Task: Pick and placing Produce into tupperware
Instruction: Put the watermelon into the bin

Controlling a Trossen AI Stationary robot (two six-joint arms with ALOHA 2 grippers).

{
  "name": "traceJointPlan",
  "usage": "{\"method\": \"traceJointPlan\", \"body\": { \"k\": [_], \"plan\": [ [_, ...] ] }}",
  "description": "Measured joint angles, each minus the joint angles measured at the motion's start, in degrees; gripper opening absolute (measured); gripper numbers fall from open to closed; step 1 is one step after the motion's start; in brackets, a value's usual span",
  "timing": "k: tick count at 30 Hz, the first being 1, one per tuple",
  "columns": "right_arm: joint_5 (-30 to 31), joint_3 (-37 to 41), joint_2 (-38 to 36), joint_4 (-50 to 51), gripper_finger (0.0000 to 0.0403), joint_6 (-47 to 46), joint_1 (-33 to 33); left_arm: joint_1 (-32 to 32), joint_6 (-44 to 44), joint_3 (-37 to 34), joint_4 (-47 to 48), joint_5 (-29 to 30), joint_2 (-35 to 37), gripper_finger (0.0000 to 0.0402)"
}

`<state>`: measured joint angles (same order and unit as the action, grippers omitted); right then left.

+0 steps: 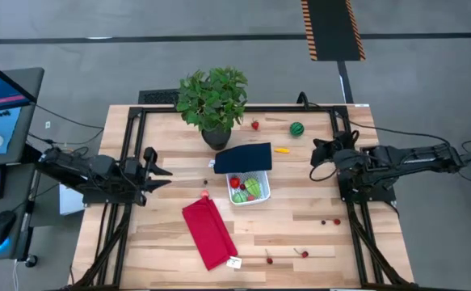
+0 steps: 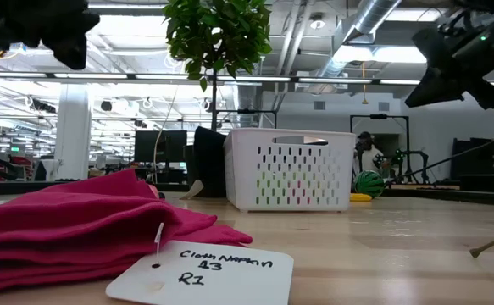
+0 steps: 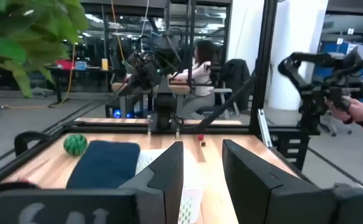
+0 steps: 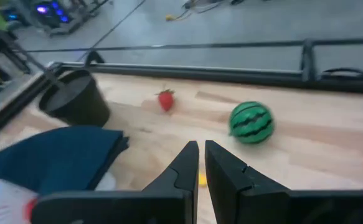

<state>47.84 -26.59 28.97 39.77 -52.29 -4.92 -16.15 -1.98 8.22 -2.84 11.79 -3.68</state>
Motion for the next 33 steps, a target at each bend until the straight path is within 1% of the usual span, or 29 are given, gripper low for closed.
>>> {"method": "traceJointPlan", "body": {
  "k": [2,4,7,9,11,12,13,14,15,17,20,22,27,33],
  "plan": [
    [1.48,-0.02,2.93,-0.54,0.0051,0.23,1.21,0.37,0.15,-0.34,2.35,0.75,2.82,0.01],
    [1.8,-0.02,6.96,-3.03,0.0051,1.31,2.95,0.42,1.61,-0.22,4.2,1.23,3.62,0.01],
    [1.66,0.0,13.59,-10.48,0.0051,2.95,5.36,0.42,2.5,-0.14,6.93,0.91,2.98,0.01],
    [0.27,-0.02,17.16,-16.57,0.0051,1.28,6.47,0.42,1.4,-0.02,9.79,0.97,2.13,0.01],
    [-5.45,-0.05,20.01,-22.8,0.0051,-3.95,7.17,0.42,0.85,-0.1,14.05,0.94,2.09,0.01],
    [-10.25,-0.09,21.23,-24.45,0.0051,-5.19,7.35,0.42,0.84,-0.1,15.6,0.94,2.11,0.01],
    [-15.63,-0.05,22.29,-24.66,0.0051,-4.72,7.32,0.42,0.85,-0.04,17.55,0.96,2.18,0.01],
    [-19.49,0.03,23.39,-25.43,0.0051,-4.11,7.25,0.42,0.93,-0.03,20.08,1.01,2.18,0.01],
    [-20.47,0.04,24.79,-27.64,0.0051,-3.43,7.22,0.42,1.25,-0.03,22.86,0.97,2.2,0.01],
    [-17.66,-0.09,27.25,-31.3,0.0051,-3.8,7.27,0.42,1.59,-0.02,26.85,0.91,2.18,0.0101],
    [-12.68,-0.45,29.31,-31.52,0.0051,-5.91,7.77,0.42,1.58,0.56,28.81,1.06,1.75,0.0101],
    [-10.87,-1.8,30.3,-29.35,0.0051,-7.45,8.48,0.42,1.58,0.56,28.9,1.05,1.81,0.0101],
    [-9.5,-4.94,32.73,-22.02,0.0051,-8.26,8.86,0.42,1.58,0.56,28.9,1.05,1.81,0.0101],
    [-2.17,-10.13,37.87,-11.87,0.0051,-11.24,8.82,0.42,1.58,0.56,28.9,1.05,1.81,0.0101]
  ]
}}
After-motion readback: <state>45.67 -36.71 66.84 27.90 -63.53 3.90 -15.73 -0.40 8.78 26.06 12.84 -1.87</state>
